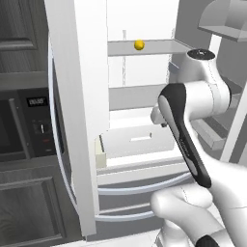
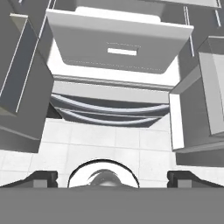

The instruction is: Retrieve a lemon from the fridge and place it on the cutting board with the fish.

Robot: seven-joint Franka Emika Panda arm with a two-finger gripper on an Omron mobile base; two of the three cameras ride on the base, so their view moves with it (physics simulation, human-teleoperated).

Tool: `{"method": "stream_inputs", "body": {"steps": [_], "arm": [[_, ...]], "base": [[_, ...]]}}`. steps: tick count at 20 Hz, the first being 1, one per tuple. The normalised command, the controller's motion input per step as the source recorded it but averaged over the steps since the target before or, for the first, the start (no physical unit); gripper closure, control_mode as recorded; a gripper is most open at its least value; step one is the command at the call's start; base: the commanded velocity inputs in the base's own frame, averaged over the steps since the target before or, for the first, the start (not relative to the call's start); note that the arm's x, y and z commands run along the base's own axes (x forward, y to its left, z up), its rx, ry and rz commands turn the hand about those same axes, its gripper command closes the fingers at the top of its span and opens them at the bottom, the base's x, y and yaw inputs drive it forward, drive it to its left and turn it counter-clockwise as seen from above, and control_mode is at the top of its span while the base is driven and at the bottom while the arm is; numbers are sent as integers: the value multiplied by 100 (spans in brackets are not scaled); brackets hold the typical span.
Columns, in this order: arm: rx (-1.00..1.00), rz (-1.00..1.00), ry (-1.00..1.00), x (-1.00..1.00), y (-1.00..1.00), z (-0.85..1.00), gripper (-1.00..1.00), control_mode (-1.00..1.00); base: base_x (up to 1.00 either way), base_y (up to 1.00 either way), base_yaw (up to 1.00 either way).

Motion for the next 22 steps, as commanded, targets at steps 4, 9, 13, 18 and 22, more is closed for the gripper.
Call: {"method": "stream_inputs", "body": {"steps": [4,9,13,18,22], "arm": [[-2,-6,-4,-1,-9,-50,-100,-100],[-2,-9,-4,-9,-8,-48,-100,-100],[0,-20,-2,-1,-22,-27,-100,-100],[9,-1,0,0,0,-6,-100,-100],[26,8,0,0,0,0,-100,-100]], "base": [[0,0,0],[0,0,0],[0,0,0],[0,0,0],[0,0,0]]}}
